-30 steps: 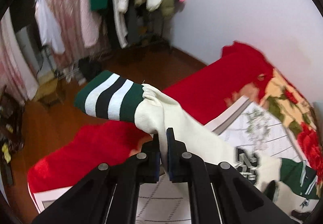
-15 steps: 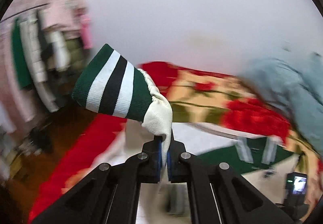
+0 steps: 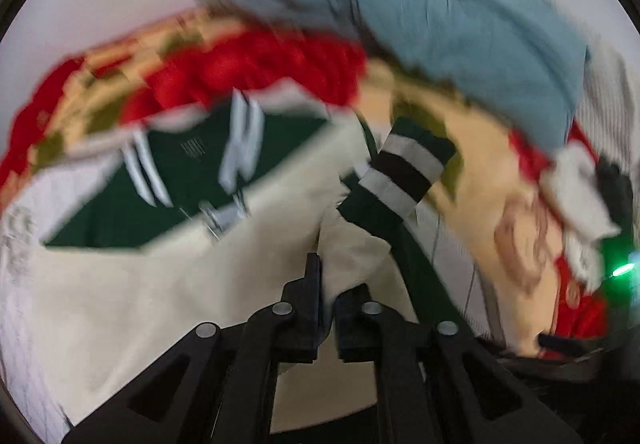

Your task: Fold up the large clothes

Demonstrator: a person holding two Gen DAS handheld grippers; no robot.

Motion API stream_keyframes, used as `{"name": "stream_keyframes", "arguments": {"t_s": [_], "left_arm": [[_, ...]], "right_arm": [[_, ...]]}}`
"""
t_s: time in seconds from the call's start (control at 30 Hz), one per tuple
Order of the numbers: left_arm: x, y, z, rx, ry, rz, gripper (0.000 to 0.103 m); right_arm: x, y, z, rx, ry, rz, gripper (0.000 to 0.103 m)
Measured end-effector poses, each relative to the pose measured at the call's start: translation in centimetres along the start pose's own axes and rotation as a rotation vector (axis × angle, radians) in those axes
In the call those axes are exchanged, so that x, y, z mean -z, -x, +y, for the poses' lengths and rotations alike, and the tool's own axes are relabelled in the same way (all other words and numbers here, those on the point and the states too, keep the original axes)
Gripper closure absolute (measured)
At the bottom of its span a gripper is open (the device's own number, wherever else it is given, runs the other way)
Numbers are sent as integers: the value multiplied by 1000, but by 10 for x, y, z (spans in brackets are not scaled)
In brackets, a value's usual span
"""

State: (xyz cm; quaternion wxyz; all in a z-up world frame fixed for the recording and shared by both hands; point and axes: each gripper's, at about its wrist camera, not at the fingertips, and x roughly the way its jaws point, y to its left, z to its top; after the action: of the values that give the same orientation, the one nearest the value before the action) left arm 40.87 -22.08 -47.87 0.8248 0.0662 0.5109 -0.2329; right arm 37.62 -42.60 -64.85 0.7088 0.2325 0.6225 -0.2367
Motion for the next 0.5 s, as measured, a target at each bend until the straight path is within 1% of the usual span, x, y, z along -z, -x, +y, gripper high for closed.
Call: {"name": "stream_keyframes", "arguments": {"t_s": [0.07, 0.1, 0.13, 0.17, 0.2, 0.23, 0.27, 0.33, 0.37, 0.4, 0.43, 0.47, 0.5], "left_arm": [[7, -12, -3, -6, 13, 42, 95], [9, -12, -3, 5, 24, 47, 93], [10, -9, -1, 25, 39, 53, 82], [9, -5, 0, 32, 50, 53, 57], [8, -3, 3, 26, 59, 55, 39], [8, 3, 8, 36, 78, 49, 4], [8, 6, 13, 47, 95, 39, 0], [12, 17, 25, 35, 130, 22, 0], [16, 25, 33, 7, 149, 19, 0], [23, 37, 45, -29, 177, 18, 0], [32, 48, 57, -61, 205, 14, 0], [48, 63, 74, -118, 240, 15, 0], [63, 73, 87, -166, 252, 24, 0]], "right_arm": [[2, 3, -19, -21, -9, 5, 5], [3, 5, -28, -36, -14, 5, 5], [3, 6, -33, -55, -19, 6, 5], [3, 8, -38, -77, -26, 6, 5], [5, 10, -42, -102, -33, 10, 5], [8, 12, -48, -118, -36, 14, 5], [11, 15, -50, -144, -34, 24, 5], [13, 19, -48, -171, -23, 27, 5], [13, 23, -43, -195, 3, 28, 5], [12, 25, -38, -200, 24, 33, 5], [12, 25, -28, -202, 83, 50, 5], [14, 26, -19, -200, 137, 60, 5], [14, 25, -9, -184, 195, 66, 5]]}}
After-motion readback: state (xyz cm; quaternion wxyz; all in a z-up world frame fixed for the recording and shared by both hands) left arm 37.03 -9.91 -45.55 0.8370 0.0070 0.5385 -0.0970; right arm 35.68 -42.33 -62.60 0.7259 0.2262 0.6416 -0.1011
